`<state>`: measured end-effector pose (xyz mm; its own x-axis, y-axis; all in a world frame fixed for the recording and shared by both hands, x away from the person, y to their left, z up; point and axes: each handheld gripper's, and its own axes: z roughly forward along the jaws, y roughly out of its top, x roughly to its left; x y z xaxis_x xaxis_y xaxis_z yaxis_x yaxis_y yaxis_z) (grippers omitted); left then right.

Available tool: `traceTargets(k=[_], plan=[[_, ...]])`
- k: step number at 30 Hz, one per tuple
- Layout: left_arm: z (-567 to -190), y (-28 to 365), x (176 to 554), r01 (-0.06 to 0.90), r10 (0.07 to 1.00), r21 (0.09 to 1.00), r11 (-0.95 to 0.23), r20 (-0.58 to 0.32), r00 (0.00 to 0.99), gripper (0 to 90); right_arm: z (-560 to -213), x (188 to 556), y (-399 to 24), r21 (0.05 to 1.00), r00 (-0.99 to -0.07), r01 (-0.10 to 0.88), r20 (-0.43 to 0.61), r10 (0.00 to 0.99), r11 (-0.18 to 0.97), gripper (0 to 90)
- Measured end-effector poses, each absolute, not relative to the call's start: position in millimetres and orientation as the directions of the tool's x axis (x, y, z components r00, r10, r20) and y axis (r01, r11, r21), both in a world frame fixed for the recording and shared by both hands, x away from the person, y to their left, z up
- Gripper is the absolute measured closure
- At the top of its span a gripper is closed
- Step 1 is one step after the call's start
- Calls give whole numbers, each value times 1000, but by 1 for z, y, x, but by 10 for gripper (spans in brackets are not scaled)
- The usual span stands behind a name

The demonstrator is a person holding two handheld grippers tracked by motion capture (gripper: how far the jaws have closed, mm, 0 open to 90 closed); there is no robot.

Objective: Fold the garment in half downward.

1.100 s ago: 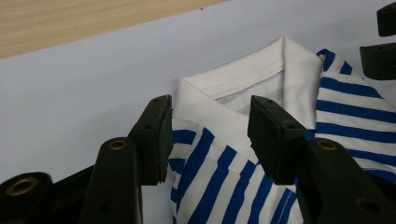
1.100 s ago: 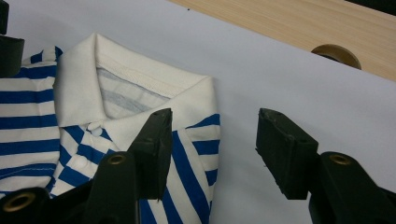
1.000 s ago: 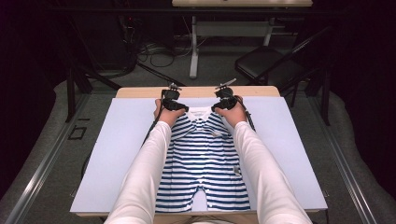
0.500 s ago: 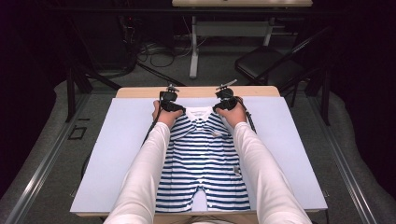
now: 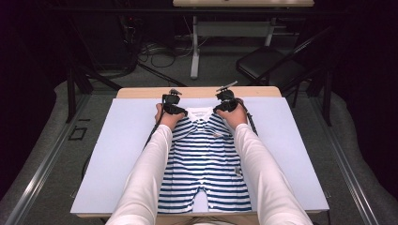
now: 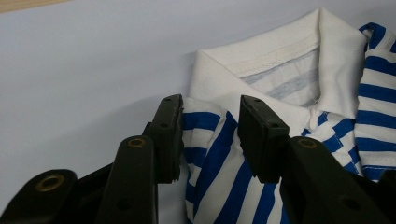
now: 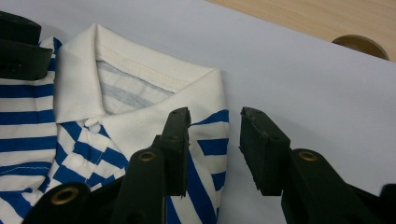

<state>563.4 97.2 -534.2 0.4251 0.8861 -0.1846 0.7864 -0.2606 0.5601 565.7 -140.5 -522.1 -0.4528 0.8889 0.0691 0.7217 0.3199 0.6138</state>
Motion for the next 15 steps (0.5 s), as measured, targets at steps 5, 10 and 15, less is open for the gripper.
traceTargets(k=[5,10,15], plan=[[-537,98,563,786,884,559,-263,-187,429,629,-524,565,-138,612,-464,720,73,883,327,630],[-539,99,563,793,887,553,-255,-194,420,648,-528,564,-135,603,-477,720,70,876,344,633],[-542,101,562,797,890,554,-241,-201,409,685,-531,566,-135,598,-483,716,53,874,359,640]])
